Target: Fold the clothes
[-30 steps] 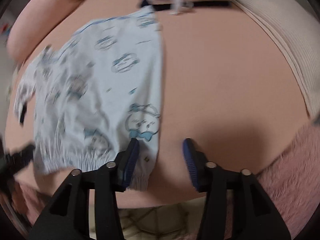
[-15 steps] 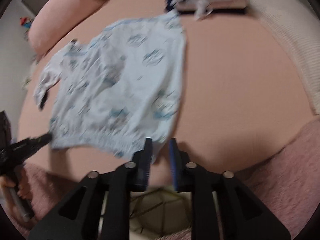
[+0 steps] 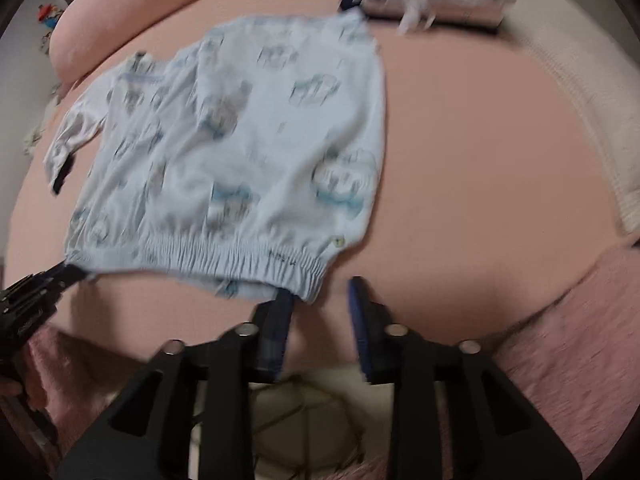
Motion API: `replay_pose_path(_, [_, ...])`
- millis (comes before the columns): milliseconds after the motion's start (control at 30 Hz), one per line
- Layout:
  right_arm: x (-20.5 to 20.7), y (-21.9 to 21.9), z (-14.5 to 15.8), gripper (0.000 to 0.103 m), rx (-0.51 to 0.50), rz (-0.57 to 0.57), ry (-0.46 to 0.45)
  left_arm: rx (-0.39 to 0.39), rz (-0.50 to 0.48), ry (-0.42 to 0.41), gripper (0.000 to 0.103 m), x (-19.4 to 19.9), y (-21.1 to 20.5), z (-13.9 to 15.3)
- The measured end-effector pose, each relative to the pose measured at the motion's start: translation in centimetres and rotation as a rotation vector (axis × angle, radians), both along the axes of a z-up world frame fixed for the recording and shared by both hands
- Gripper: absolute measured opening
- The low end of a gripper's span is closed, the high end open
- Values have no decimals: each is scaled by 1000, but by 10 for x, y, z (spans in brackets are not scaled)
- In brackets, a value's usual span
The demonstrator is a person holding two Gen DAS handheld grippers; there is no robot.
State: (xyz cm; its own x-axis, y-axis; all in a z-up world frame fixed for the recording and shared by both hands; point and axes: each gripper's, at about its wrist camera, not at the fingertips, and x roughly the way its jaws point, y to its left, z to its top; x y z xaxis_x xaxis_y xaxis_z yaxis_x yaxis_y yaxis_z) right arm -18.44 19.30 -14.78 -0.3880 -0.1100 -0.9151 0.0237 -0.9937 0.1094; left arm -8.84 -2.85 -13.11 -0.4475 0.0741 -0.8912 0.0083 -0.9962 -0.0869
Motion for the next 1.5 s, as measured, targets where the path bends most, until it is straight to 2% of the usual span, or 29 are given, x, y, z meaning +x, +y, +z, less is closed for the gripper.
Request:
replay_pose_path(100, [3, 1, 4, 23, 9, 9, 23, 35, 72, 49, 14, 3, -9, 4])
replay_pose_path(200, [0, -10, -8, 23, 83, 58, -13, 94, 156, -2, 17, 12, -23, -11])
replay_pose_path(267, [2, -16, -9, 29, 142, 77, -8, 155, 176, -66, 18, 14, -31, -24])
replay_pose_path(300, [3, -14, -8, 41, 155, 65, -18, 174, 165, -70, 18, 15, -33, -23])
replay_pose_path(367, [6, -4, -7, 44, 94, 53, -70, 222, 130, -73, 19, 21, -34, -14])
replay_pose_path(433, [11, 9, 0, 42, -13, 58, -98, 325, 114, -51, 21, 29, -38, -5])
replay_pose_path(567, [19, 21, 29, 42, -186, 70, -27, 479, 148, -11, 25, 34, -53, 3])
replay_pose_path(633, [17, 25, 40, 42, -213, 33, 29, 482, 184, -24, 25, 24, -58, -3])
replay_pose_path(700, [12, 25, 42, 42, -183, -19, 80, 484, 219, -38, 25, 14, -63, -9])
replay_pose_path(833, [5, 15, 7, 38, -70, 21, -24, 436, 255, -129, 24, 0, -60, -34])
replay_pose_path(900, [12, 16, -2, 36, -51, 35, -55, 410, 270, -118, 23, 5, -62, -34])
replay_pose_path(967, [17, 25, -1, 40, -37, 10, -63, 389, 286, -103, 23, 10, -63, -29])
replay_pose_path(1033, [20, 37, 1, 41, -65, -29, -77, 450, 287, -79, 24, 12, -65, -27])
replay_pose_path(1133, [20, 58, 9, 41, -226, -99, -58, 611, 274, -57, 26, 16, -65, -29])
replay_pose_path(1200, [18, 63, 12, 41, -273, -114, -52, 694, 278, -52, 26, 17, -64, -31])
replay_pose_path(1367, [25, 61, 12, 36, -298, -100, -55, 683, 292, -79, 26, 18, -62, -37])
replay_pose_path(1433, [28, 56, 10, 36, -233, -66, -51, 704, 280, -80, 26, 20, -63, -39])
replay_pose_path(1500, [22, 48, 0, 37, -202, -73, -80, 754, 258, -81, 33, 19, -62, -40])
